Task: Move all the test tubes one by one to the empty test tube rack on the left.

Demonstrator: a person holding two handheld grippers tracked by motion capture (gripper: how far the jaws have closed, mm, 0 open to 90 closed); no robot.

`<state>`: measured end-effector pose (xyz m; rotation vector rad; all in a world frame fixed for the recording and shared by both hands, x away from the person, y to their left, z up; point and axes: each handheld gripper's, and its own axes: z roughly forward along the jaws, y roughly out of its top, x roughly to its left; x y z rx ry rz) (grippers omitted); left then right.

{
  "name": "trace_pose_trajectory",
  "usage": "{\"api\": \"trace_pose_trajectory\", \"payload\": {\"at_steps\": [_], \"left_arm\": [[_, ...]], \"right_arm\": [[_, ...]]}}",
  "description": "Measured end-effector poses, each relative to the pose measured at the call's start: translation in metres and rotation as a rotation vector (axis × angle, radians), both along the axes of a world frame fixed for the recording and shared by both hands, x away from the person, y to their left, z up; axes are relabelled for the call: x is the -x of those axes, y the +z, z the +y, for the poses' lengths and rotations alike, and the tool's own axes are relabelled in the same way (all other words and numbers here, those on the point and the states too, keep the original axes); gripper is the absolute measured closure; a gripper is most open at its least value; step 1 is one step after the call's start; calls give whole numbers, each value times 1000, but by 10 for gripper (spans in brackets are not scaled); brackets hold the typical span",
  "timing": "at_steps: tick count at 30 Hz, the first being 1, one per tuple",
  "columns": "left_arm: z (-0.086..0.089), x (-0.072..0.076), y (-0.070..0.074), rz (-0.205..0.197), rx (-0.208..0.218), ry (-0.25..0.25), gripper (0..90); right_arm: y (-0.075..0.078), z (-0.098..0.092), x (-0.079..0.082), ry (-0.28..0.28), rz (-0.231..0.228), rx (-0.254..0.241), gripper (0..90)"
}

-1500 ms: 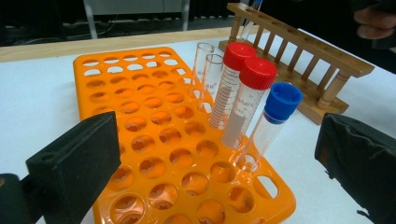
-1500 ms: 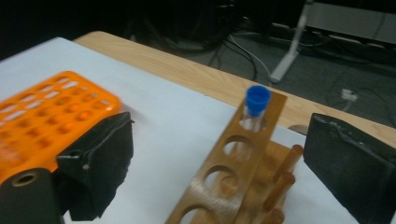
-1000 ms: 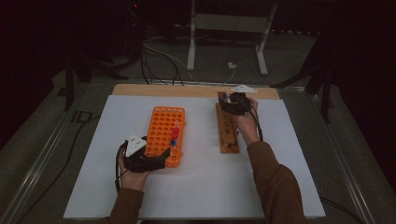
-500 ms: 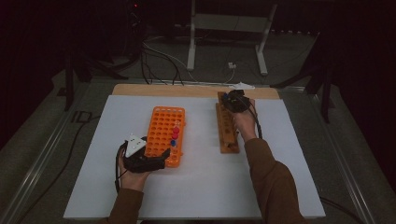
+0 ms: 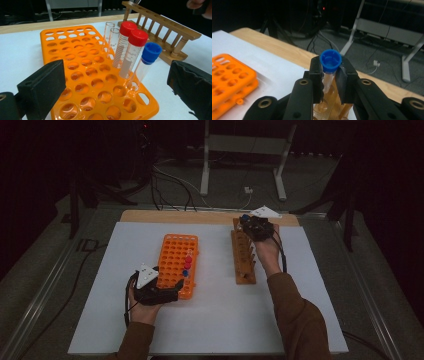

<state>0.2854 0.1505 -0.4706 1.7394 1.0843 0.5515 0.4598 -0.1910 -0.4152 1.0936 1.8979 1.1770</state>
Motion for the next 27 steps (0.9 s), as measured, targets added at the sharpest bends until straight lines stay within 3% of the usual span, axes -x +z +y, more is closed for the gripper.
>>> {"api": "trace_pose_trajectory", "payload": {"at_steps": [5, 10, 27], "left_arm": [[0, 0, 1, -7, 3, 4, 23], [-1, 1, 2, -13, 4, 2, 23], [-10, 5, 7, -62, -36, -25, 32]], "right_arm": [[13, -4, 16, 27, -42, -21, 768], [16, 1, 32, 76, -42, -29, 767], [12, 6, 77, 193, 5, -82, 765]]}}
